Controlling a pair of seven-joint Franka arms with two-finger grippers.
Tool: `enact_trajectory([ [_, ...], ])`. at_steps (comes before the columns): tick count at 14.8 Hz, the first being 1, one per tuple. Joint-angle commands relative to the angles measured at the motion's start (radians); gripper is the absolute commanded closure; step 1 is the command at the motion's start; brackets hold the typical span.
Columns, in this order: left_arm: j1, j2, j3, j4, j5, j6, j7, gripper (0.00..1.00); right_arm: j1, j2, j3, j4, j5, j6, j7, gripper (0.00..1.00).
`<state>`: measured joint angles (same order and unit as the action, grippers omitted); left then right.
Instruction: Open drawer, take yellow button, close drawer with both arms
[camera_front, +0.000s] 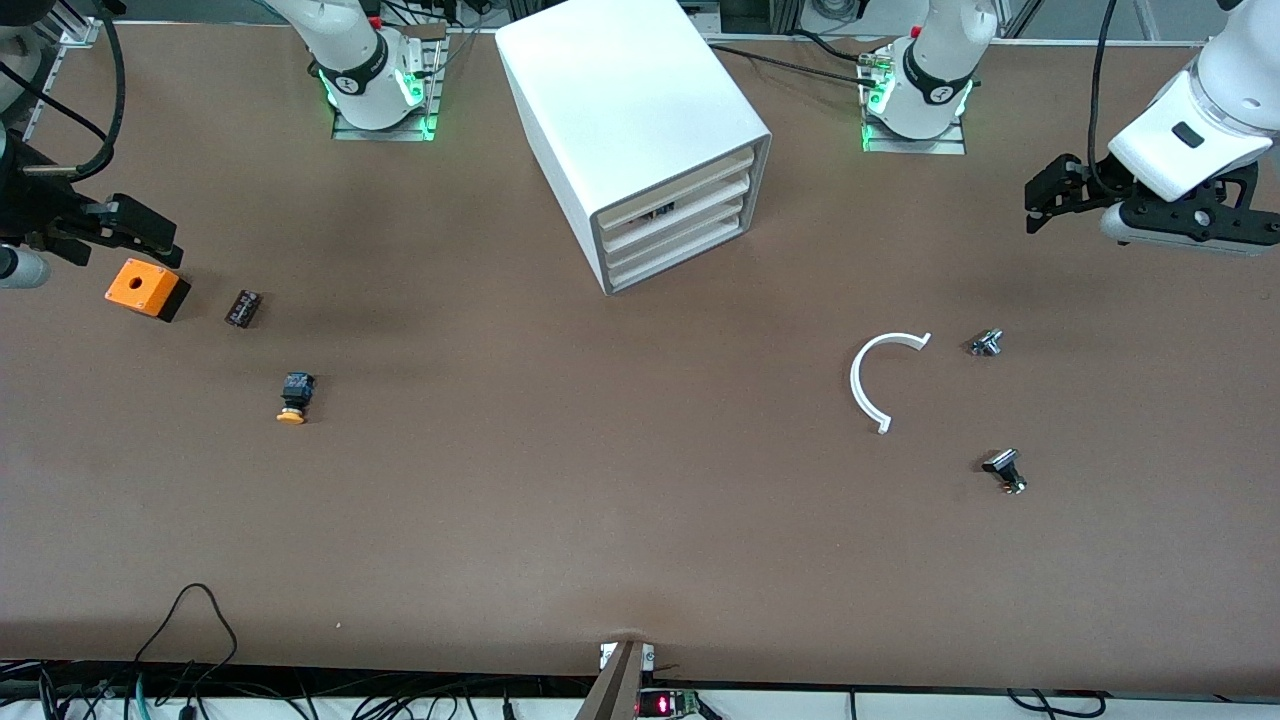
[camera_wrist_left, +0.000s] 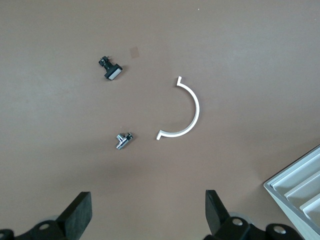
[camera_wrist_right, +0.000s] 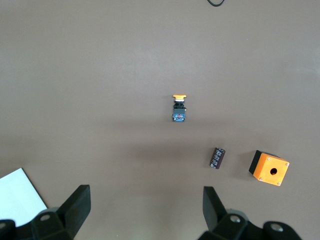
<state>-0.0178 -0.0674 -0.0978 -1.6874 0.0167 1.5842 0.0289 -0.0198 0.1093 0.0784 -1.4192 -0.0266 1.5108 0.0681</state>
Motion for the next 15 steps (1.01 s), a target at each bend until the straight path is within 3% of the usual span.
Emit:
enact_trajectory([
  [1, -0.001, 0.003, 0.004, 0.009, -0.009, -0.015, 0.02, 0.0, -0.014, -0.005, 0.017, 0.016, -0.009, -0.021, -0.013, 0.01],
  [5, -0.005, 0.032, -0.002, 0.041, -0.014, -0.015, 0.017, 0.0, -0.014, 0.0, 0.017, 0.019, -0.004, -0.006, 0.016, 0.01],
  [8, -0.013, 0.04, -0.002, 0.054, -0.015, -0.015, 0.016, 0.0, 0.003, 0.015, 0.017, 0.087, -0.004, -0.007, 0.019, 0.01],
  [15, -0.014, 0.04, -0.002, 0.054, -0.015, -0.015, 0.014, 0.0, 0.003, 0.018, 0.015, 0.092, -0.001, -0.009, 0.015, 0.01],
])
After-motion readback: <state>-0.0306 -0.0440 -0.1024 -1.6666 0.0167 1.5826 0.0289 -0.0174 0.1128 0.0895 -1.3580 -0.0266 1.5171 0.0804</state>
